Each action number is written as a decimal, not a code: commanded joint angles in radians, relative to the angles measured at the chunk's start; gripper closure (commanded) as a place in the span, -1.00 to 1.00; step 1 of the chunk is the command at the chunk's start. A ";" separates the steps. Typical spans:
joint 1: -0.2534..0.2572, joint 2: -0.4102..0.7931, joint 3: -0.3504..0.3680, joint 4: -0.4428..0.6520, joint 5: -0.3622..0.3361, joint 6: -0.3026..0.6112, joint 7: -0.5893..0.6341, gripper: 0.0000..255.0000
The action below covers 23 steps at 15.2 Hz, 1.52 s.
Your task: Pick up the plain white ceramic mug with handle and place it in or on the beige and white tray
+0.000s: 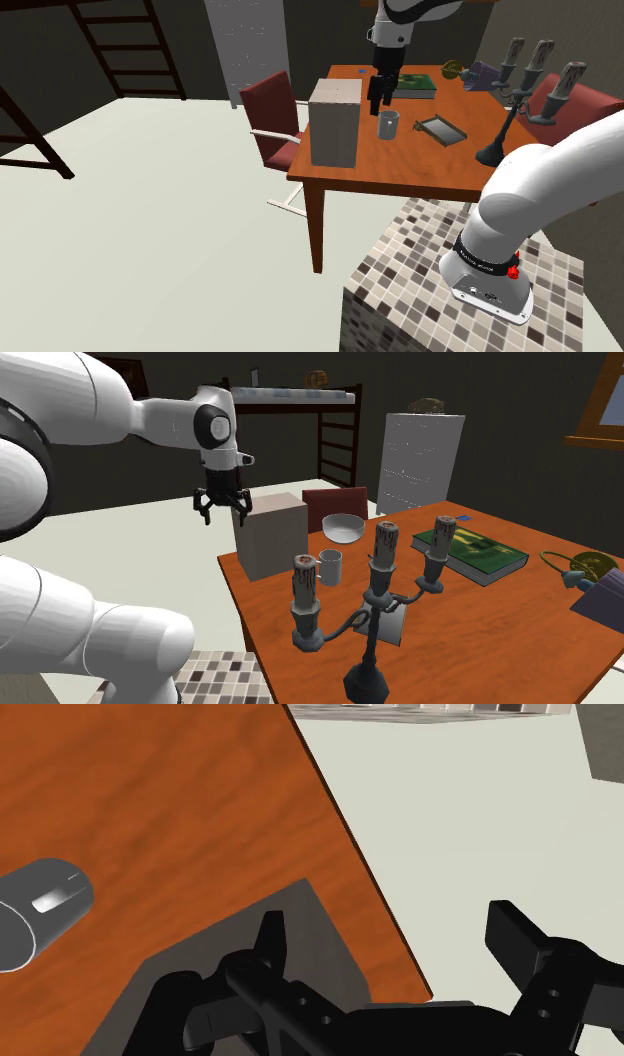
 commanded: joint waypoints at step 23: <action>-0.178 0.723 -0.300 0.417 0.055 0.242 -0.330 -1.00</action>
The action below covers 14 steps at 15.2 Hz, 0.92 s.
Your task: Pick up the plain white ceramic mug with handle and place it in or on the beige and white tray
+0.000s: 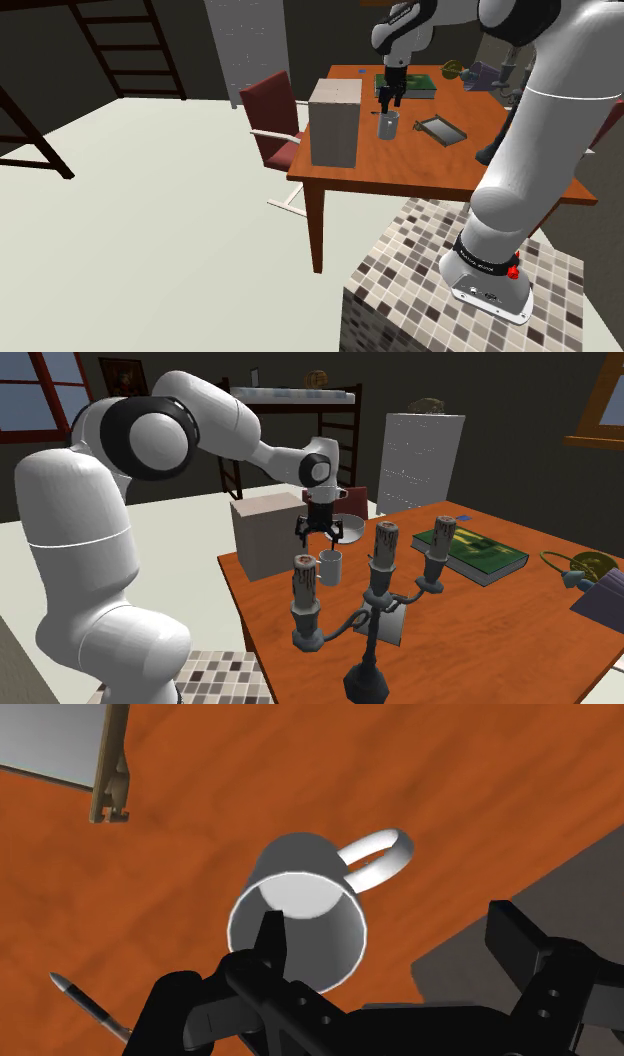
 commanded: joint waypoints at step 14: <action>-0.092 0.269 -0.021 0.153 0.105 0.083 -0.101 -1.00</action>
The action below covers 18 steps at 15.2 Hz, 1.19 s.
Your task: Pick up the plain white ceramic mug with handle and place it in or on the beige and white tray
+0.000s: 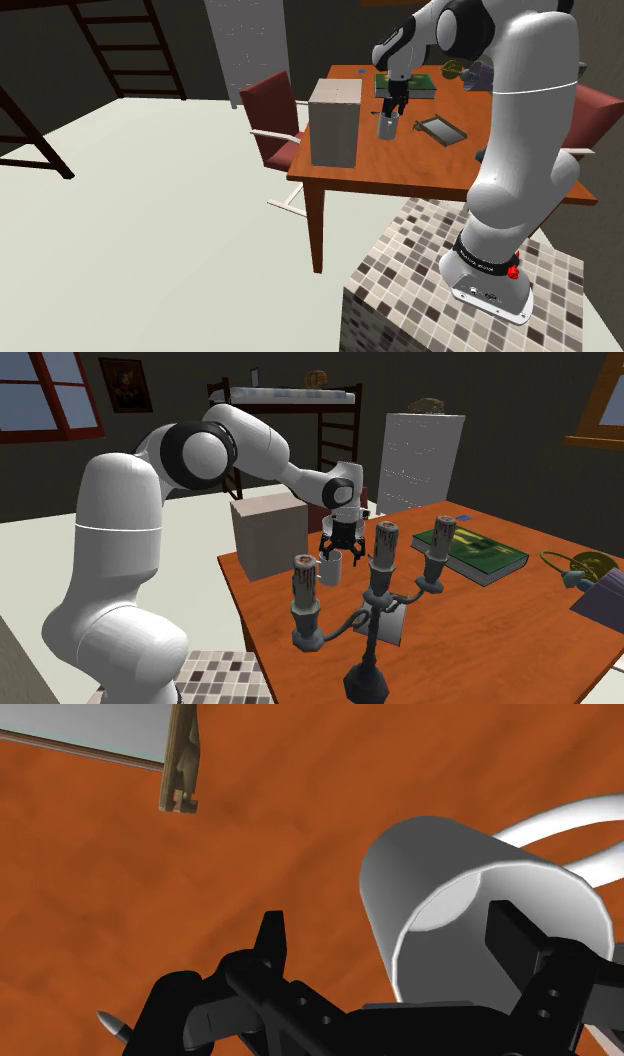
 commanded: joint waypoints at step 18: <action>0.001 -0.003 -0.001 0.000 -0.002 -0.003 0.001 1.00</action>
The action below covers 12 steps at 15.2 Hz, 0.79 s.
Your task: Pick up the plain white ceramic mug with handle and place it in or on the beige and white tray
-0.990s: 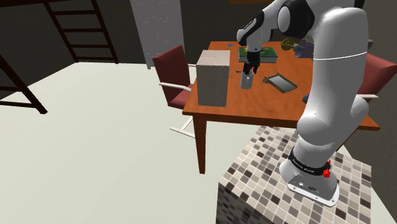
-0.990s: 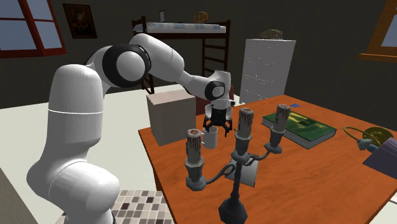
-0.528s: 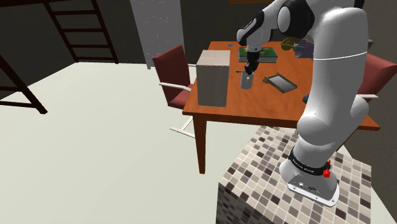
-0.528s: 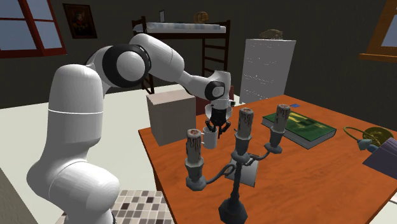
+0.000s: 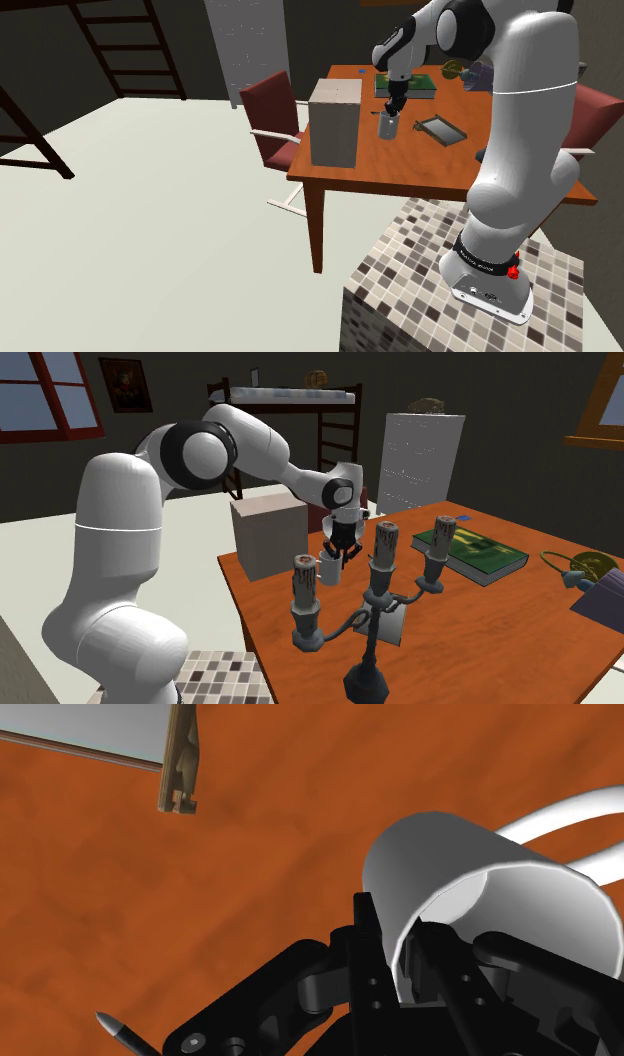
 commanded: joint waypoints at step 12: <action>0.008 -0.065 -0.013 0.087 -0.034 -0.145 0.020 1.00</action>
